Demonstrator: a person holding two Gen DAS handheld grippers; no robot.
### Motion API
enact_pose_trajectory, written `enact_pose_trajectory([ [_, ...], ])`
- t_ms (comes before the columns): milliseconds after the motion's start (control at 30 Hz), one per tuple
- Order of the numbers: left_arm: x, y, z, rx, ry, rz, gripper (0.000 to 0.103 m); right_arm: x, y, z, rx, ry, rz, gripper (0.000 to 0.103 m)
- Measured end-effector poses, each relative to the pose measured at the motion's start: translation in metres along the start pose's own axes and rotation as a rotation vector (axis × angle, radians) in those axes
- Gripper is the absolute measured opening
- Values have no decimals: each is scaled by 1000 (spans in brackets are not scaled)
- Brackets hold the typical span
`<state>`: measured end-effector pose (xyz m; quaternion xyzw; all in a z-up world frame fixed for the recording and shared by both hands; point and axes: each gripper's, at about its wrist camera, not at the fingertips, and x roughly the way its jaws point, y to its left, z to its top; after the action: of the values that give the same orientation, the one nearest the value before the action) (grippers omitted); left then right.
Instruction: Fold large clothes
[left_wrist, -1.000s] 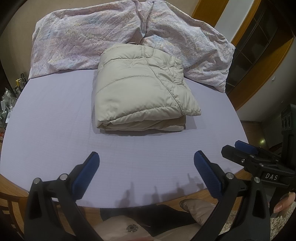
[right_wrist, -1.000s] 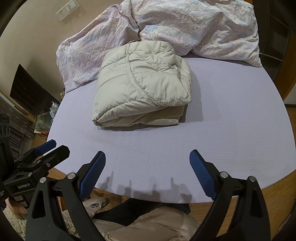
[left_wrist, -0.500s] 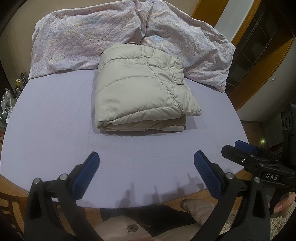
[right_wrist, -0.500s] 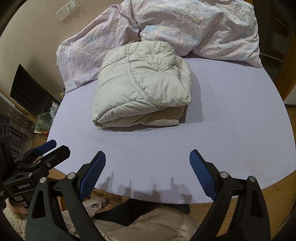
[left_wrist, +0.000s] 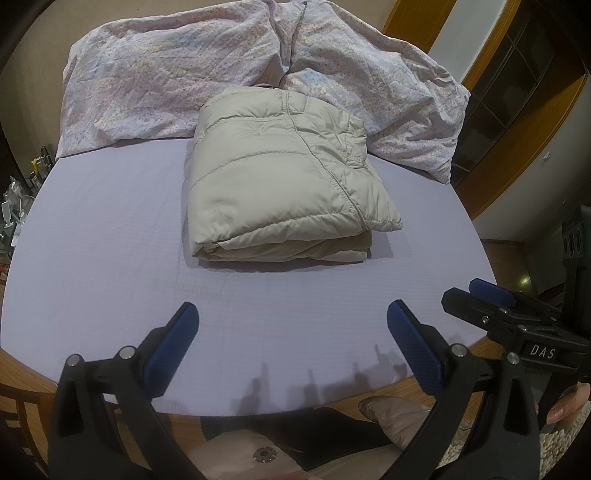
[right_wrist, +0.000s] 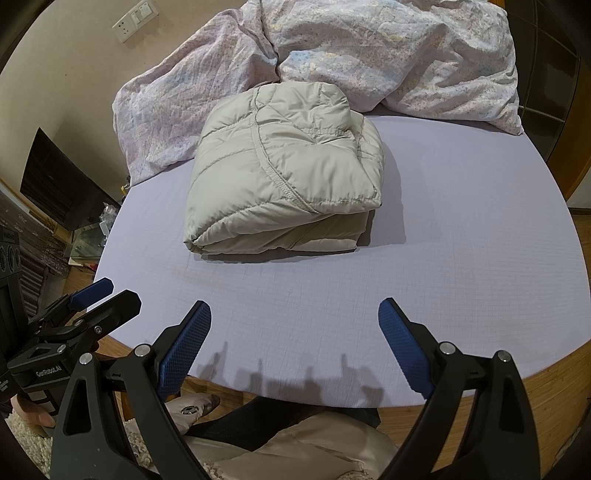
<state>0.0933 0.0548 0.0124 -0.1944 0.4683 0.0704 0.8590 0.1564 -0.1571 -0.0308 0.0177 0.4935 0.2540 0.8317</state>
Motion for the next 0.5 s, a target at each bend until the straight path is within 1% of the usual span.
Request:
enact_pose_trajectory([
  [500,2,2,3,-1,3,2,101,1,-1,2,0,2,0,94],
])
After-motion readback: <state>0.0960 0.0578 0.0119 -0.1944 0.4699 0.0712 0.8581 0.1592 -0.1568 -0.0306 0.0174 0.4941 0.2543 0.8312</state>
